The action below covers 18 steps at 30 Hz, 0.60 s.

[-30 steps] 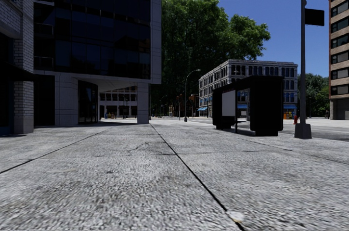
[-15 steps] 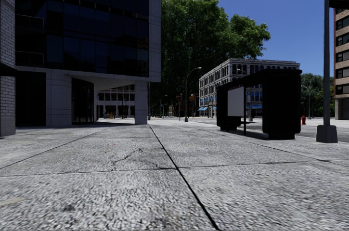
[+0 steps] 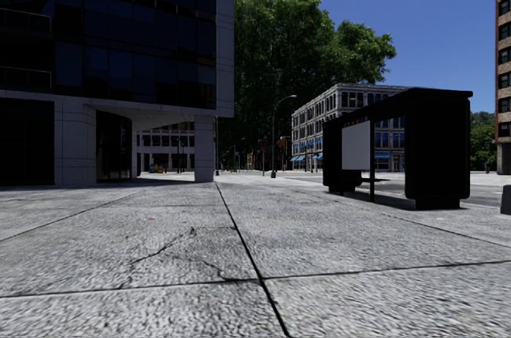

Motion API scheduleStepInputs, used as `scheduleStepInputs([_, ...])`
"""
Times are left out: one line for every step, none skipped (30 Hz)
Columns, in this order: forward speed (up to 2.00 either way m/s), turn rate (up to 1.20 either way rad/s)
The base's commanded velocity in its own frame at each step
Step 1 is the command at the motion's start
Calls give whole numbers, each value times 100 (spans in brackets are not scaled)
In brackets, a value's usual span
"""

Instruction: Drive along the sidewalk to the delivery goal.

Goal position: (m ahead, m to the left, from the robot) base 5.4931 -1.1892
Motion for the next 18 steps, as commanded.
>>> scheduleStepInputs([134,-26])
scheduleStepInputs([131,-26])
scheduleStepInputs([131,-26])
scheduleStepInputs([130,-26])
scheduleStepInputs([129,-26])
scheduleStepInputs([129,-26])
scheduleStepInputs([129,-26])
scheduleStepInputs([129,-26])
scheduleStepInputs([129,-26])
scheduleStepInputs([129,-27])
scheduleStepInputs([131,-28])
scheduleStepInputs([131,-28])
scheduleStepInputs([136,-30])
scheduleStepInputs([137,-31])
scheduleStepInputs([137,-31])
scheduleStepInputs([137,-31])
scheduleStepInputs([137,-31])
scheduleStepInputs([138,-31])
